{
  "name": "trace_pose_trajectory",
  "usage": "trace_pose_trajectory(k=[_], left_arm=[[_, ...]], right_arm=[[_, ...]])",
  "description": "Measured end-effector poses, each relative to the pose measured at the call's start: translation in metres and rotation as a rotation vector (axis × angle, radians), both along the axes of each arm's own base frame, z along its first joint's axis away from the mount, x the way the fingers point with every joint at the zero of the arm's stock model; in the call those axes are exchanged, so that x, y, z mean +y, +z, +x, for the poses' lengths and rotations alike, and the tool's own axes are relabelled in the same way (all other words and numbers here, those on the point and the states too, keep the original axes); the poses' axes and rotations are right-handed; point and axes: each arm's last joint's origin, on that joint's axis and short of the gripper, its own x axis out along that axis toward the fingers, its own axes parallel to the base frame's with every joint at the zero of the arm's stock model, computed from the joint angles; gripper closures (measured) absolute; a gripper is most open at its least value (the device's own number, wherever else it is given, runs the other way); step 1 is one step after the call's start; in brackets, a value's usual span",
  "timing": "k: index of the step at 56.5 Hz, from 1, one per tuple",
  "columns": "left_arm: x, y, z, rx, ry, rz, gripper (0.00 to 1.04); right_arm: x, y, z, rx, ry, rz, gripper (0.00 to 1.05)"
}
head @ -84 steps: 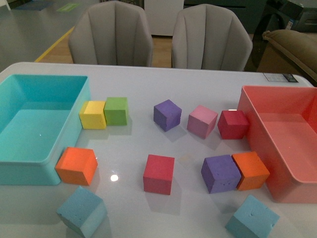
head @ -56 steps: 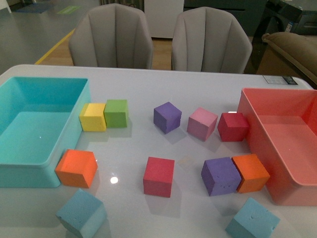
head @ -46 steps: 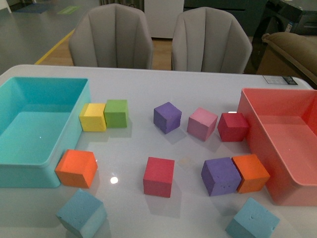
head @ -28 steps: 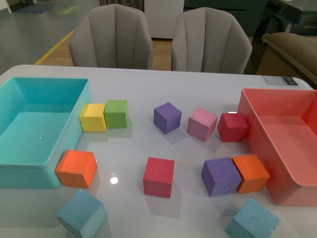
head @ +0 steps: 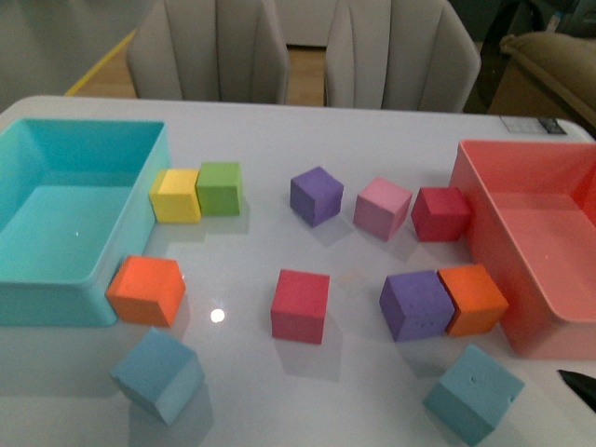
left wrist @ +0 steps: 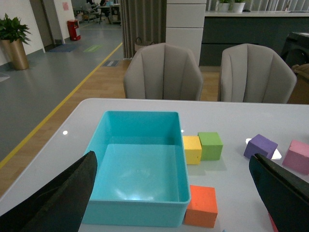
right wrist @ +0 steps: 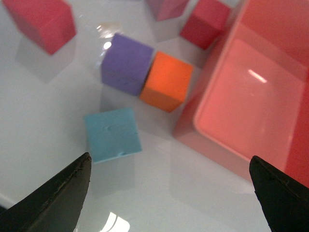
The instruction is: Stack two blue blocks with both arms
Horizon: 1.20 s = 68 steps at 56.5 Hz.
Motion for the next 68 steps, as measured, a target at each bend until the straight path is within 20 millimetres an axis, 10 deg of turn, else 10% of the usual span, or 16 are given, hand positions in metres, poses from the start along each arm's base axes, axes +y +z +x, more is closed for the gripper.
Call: trace_pose_trajectory(k=[68], left_arm=[[0.000,0.000,0.000,0.000,0.000,0.000,0.09]], right_arm=[[0.016,-0.084,0.068,0.259,0.098,-0.059,0.09]])
